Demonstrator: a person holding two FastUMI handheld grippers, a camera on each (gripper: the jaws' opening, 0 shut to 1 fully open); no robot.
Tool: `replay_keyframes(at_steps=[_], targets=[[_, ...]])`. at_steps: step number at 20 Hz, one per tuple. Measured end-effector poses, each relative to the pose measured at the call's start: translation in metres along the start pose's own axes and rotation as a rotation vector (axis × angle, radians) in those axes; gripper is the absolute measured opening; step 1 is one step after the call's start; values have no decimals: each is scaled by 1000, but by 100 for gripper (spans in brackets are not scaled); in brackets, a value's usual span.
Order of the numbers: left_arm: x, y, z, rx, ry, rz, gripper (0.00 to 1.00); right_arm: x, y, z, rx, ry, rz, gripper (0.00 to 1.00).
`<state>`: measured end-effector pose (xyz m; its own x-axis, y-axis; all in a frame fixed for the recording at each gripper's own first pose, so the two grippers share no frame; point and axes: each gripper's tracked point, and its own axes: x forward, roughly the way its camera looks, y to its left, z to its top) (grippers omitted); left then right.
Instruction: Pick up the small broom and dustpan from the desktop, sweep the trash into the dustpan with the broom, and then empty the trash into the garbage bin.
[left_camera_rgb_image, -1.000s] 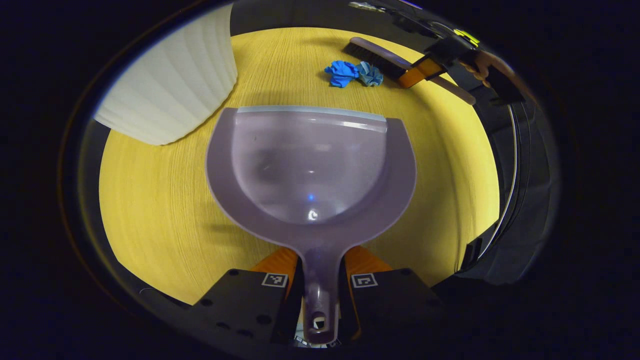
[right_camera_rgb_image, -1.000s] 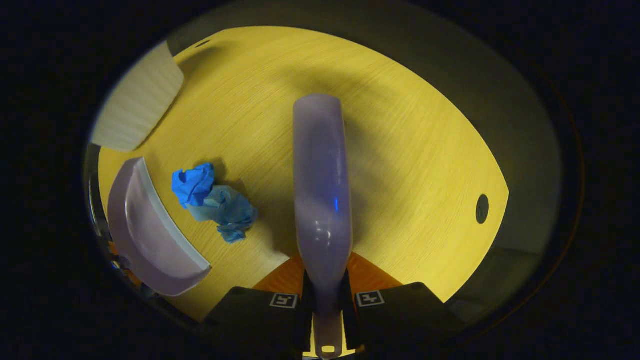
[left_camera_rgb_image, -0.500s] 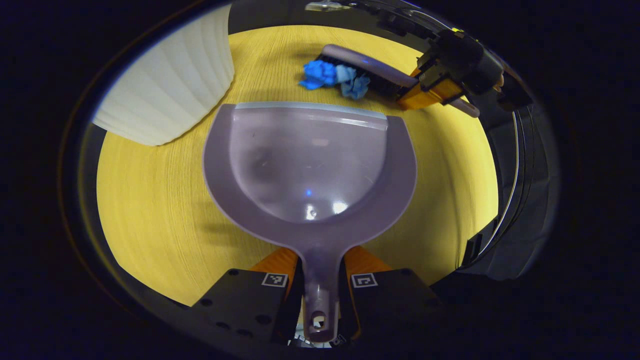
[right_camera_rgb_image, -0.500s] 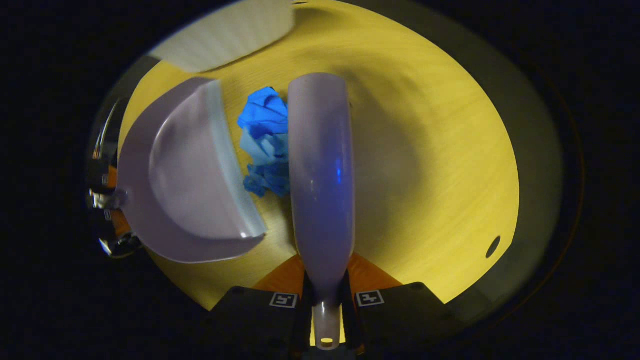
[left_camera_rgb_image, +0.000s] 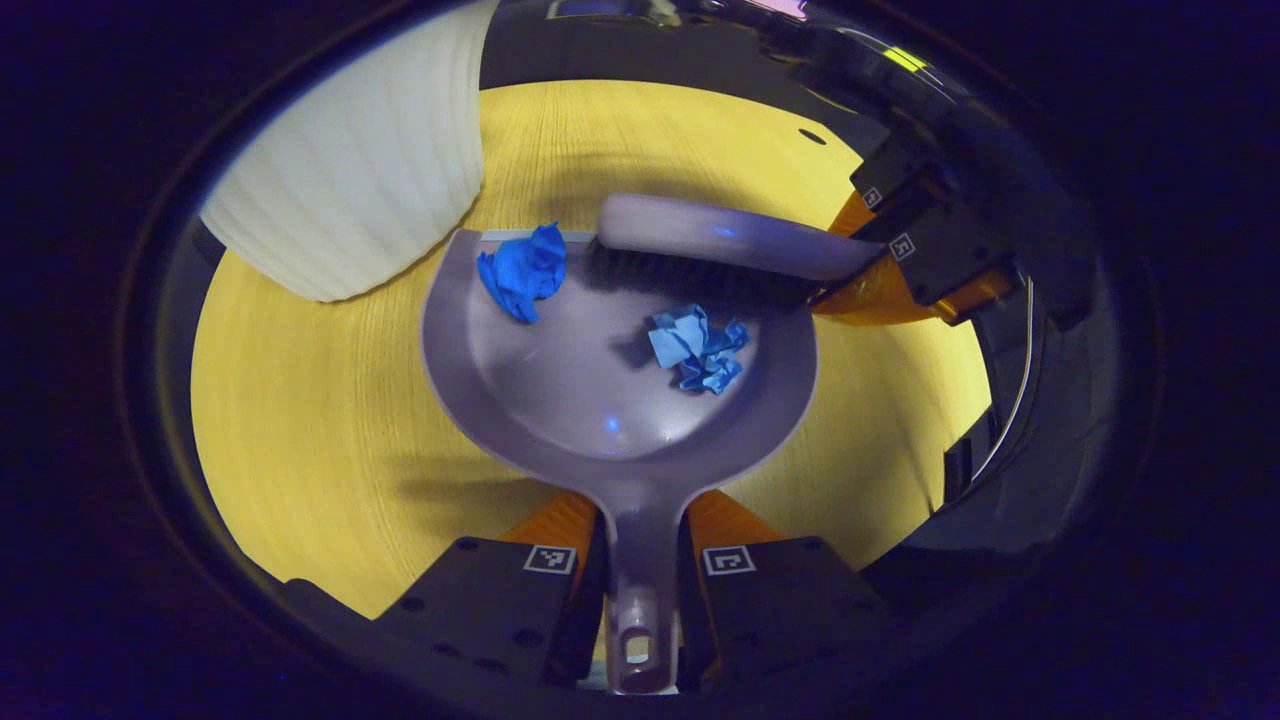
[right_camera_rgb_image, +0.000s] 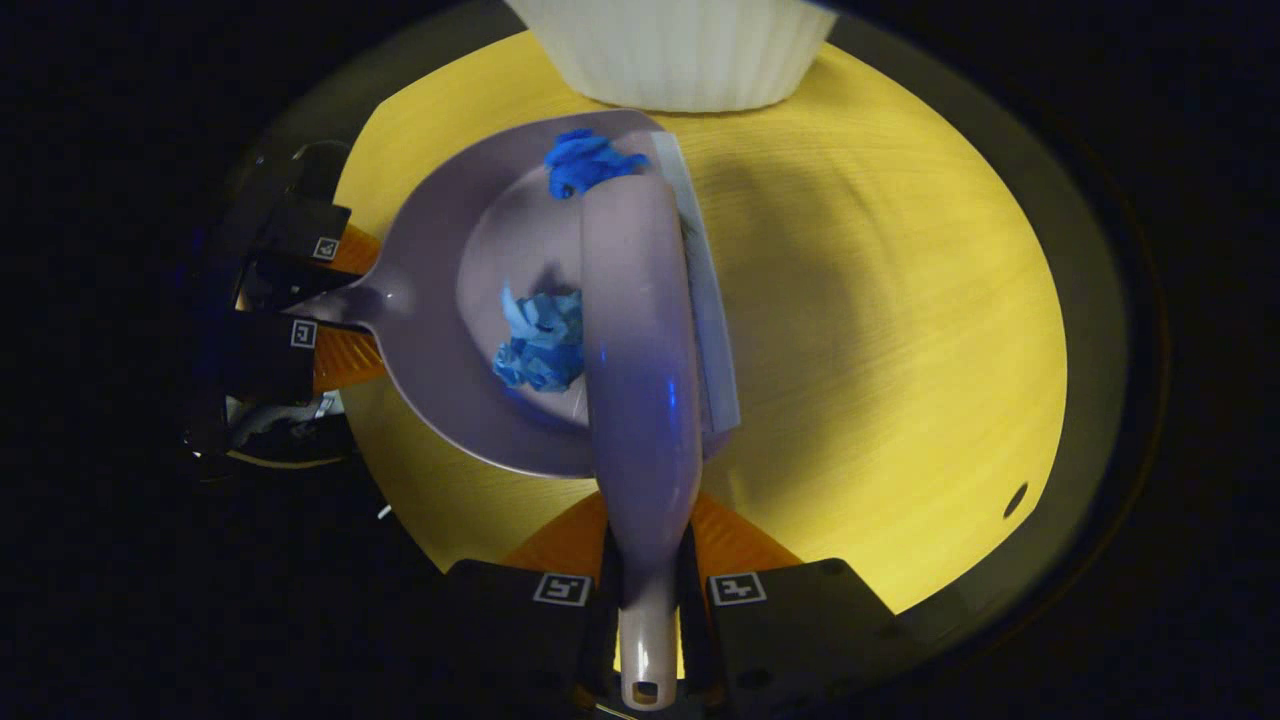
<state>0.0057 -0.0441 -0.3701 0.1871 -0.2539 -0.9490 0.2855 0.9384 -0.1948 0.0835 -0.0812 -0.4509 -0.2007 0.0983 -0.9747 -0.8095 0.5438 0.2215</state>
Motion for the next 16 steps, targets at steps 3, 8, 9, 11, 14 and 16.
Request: replay_keyframes(at_steps=[3, 8, 9, 11, 14, 16], targets=[[-2, -1, -12, 28, -46, -9, 31, 8, -38, -39, 217, -74, -19, 29], [-41, -4, -46, 15, -103, -34, 30, 18, -84, -83, 498, -204, -23, 29], [-58, -6, -54, 8, -125, -40, 30, 21, -89, -91, 531, -227, -22, 29], [-98, -8, -68, 4, -175, -57, 31, 35, -86, -105, 564, -266, -30, 29], [-166, 16, -77, 18, -195, 14, 30, 43, -80, -113, 607, -304, 7, 29], [-217, 30, -64, 18, -224, 83, 30, 49, -86, -115, 606, -317, 30, 29]])
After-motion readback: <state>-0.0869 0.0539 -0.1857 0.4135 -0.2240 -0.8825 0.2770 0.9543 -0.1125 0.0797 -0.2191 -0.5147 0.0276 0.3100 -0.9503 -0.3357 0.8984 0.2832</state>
